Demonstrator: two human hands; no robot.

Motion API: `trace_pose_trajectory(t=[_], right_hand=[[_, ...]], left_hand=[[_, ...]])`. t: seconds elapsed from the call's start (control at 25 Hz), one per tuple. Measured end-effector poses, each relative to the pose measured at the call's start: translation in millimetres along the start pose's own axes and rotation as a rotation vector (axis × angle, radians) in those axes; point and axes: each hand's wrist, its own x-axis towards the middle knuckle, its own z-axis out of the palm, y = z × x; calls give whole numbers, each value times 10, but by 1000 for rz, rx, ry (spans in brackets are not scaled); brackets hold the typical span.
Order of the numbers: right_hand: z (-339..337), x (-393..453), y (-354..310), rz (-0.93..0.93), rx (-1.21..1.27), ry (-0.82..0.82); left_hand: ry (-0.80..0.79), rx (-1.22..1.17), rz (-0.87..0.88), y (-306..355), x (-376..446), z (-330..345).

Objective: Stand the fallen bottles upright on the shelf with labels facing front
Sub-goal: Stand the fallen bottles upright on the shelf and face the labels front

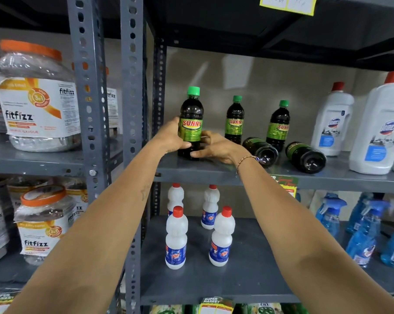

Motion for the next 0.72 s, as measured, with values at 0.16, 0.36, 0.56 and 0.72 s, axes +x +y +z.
trace_pose_trajectory(t=[0.16, 0.36, 0.56, 0.72], right_hand=[[30, 54, 65, -26, 34, 48], [37, 106, 96, -1, -14, 53], [15, 57, 67, -16, -6, 71], [37, -70, 62, -24, -2, 57]], left_hand=[[-42, -108, -25, -134, -6, 7], [-15, -159, -44, -255, 16, 38], [10, -297, -46, -203, -79, 40], [-18, -364, -57, -169, -212, -14]])
